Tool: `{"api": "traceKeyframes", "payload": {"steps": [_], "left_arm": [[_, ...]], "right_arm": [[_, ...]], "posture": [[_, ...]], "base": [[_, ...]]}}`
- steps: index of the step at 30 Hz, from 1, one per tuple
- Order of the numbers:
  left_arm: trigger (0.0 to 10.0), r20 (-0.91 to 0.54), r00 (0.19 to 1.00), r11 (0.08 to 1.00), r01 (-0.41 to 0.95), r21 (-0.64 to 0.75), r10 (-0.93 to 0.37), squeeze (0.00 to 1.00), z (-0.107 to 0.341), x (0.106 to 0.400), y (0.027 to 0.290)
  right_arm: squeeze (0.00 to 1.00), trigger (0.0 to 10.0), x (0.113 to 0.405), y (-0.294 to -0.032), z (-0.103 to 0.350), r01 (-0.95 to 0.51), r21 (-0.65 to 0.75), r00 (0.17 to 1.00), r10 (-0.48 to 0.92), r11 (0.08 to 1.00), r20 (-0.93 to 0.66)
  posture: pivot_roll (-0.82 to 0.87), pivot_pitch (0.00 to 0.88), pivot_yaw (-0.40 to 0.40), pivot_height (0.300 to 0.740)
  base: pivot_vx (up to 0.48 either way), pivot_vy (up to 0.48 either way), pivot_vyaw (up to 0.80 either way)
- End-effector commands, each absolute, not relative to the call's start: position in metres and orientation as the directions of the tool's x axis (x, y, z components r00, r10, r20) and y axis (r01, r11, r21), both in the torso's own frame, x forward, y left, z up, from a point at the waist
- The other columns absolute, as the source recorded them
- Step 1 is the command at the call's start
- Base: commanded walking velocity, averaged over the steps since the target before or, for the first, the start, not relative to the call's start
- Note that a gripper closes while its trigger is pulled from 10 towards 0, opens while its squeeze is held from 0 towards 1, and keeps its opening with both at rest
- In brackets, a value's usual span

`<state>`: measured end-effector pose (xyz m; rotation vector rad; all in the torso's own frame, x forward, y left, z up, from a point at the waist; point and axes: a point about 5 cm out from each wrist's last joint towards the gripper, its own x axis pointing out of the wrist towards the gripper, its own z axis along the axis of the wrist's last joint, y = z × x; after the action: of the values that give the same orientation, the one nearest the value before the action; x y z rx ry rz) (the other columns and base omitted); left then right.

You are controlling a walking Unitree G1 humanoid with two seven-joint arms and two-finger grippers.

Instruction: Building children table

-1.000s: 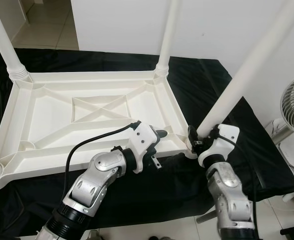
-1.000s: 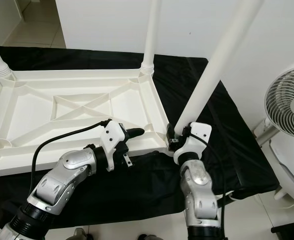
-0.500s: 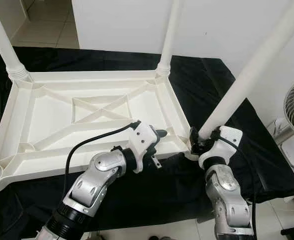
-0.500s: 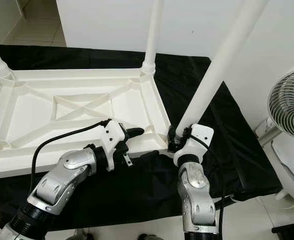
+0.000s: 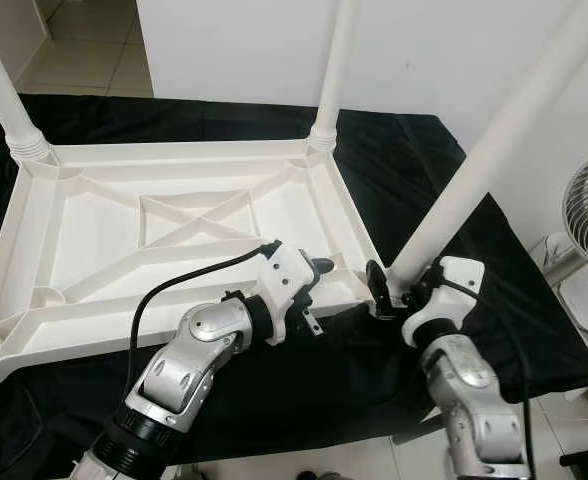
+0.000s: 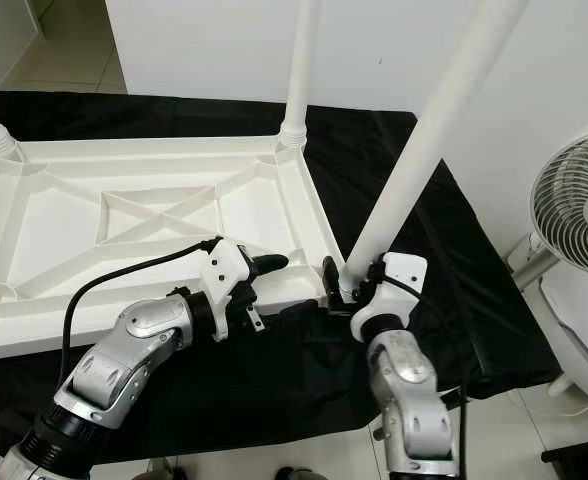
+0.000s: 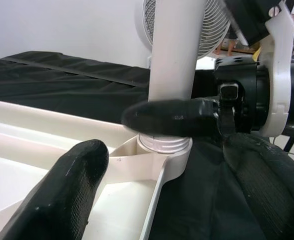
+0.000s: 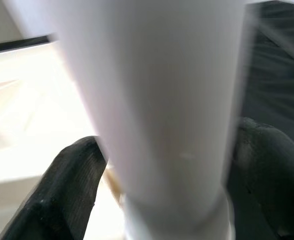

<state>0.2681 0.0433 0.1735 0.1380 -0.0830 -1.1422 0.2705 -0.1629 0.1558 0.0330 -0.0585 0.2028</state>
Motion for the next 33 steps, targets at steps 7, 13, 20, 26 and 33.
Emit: {"api": "traceKeyframes", "payload": {"steps": [7, 13, 20, 26, 33], "left_arm": [[10.0, -0.007, 0.403, 0.397, 0.904, 0.157, -0.915, 0.00, 0.175, 0.270, 0.042], [10.0, -0.007, 0.405, 0.399, 0.903, 0.159, -0.914, 0.00, 0.175, 0.270, 0.042], [10.0, -0.006, 0.407, 0.401, 0.902, 0.160, -0.914, 0.00, 0.176, 0.269, 0.042], [10.0, -0.006, 0.407, 0.400, 0.902, 0.160, -0.914, 0.00, 0.175, 0.269, 0.042], [10.0, -0.005, 0.402, 0.396, 0.905, 0.158, -0.916, 0.00, 0.175, 0.268, 0.040]], "right_arm": [[0.00, 10.0, 0.291, -0.181, 0.149, -0.428, -0.130, 0.902, 0.432, 0.894, 0.000], [0.00, 10.0, 0.301, -0.181, 0.152, -0.475, -0.145, 0.877, 0.480, 0.868, 0.003], [0.00, 3.0, 0.307, -0.179, 0.152, -0.549, -0.155, 0.833, 0.553, 0.821, -0.018], [0.00, 0.0, 0.308, -0.180, 0.146, -0.600, -0.159, 0.797, 0.603, 0.784, -0.032], [0.00, 0.0, 0.304, -0.181, 0.141, -0.607, -0.136, 0.793, 0.608, 0.783, -0.040]], "posture": [[0.03, 0.103, -0.077, 0.740], [0.05, 0.098, -0.075, 0.740], [0.05, 0.098, -0.075, 0.740], [0.05, 0.089, -0.079, 0.740], [0.05, 0.088, -0.081, 0.740]], "base": [[0.000, 0.000, 0.00], [0.000, 0.000, 0.00], [0.000, 0.000, 0.00], [0.000, 0.000, 0.00], [0.000, 0.000, 0.00]]}}
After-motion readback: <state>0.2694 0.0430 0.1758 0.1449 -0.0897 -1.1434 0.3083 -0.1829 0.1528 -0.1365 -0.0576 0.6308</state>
